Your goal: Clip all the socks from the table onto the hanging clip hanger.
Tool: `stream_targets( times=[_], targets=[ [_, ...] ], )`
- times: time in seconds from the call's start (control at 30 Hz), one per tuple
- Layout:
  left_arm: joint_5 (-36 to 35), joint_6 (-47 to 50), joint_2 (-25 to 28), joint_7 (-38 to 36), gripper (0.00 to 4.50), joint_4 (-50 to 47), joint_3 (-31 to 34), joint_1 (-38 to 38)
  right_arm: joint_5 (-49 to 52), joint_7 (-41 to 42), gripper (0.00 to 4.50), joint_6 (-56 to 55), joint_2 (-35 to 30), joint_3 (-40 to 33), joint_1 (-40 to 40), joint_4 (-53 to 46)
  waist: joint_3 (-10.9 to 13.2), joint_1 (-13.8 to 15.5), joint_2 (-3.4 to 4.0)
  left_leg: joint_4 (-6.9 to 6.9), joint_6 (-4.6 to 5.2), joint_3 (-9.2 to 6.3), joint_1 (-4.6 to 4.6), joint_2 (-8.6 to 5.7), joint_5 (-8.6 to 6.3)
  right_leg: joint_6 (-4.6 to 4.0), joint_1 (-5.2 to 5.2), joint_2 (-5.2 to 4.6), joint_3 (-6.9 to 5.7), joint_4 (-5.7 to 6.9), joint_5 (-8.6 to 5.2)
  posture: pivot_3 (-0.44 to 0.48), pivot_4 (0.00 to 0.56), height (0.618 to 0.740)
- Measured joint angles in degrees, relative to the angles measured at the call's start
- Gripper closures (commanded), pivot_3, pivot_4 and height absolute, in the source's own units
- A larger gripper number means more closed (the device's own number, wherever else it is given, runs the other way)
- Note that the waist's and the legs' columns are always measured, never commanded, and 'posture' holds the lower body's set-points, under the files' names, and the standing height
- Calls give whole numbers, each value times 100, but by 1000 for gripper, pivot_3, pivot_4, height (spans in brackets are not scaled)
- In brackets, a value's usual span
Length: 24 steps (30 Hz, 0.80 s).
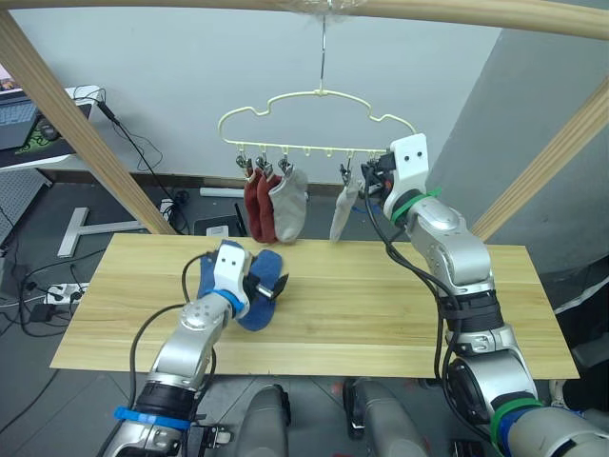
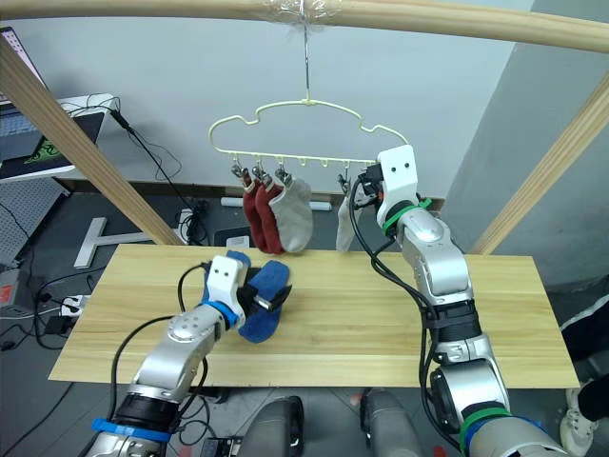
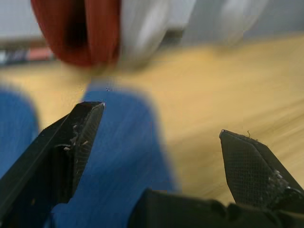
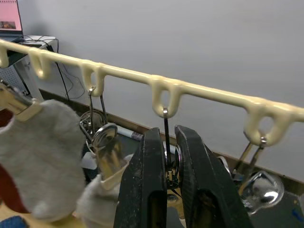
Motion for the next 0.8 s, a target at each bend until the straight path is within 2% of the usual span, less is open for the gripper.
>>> stream_targets(
  times=[0.1,0.37,0.5,0.63,0.8],
  targets=[
    [288,-405,-131,226,0,831,-4,-412,2,-62,4457,186,24,28,87,-222,0,9,0,-1,0,5,-1,0,0,0,1,0,-4,0,0,-38,273,740],
    [346,-695,-302,206,0,1619,168,-791,6,-86,4457,425,-79,18,108,-406,-1,-12,-1,1,0,9,2,0,0,2,4,-1,-2,4,1,-48,273,740],
    [312,-732,-303,72,870,1776,226,-836,57,-85,4457,491,-91,17,110,-448,-1,-21,-1,2,0,10,6,0,0,2,6,-1,-1,7,1,-59,277,740],
    [200,-717,-337,-131,2166,1807,320,-810,76,11,4457,498,-263,37,130,-495,-1,-20,-1,2,0,10,6,1,0,2,8,-1,-1,6,1,-59,280,740],
    [72,-618,-434,-315,3546,1658,388,-703,242,207,4457,734,-424,-23,112,-565,-1,-17,-1,3,0,9,6,2,0,3,10,-4,-1,5,1,-68,284,740]
  ],
)
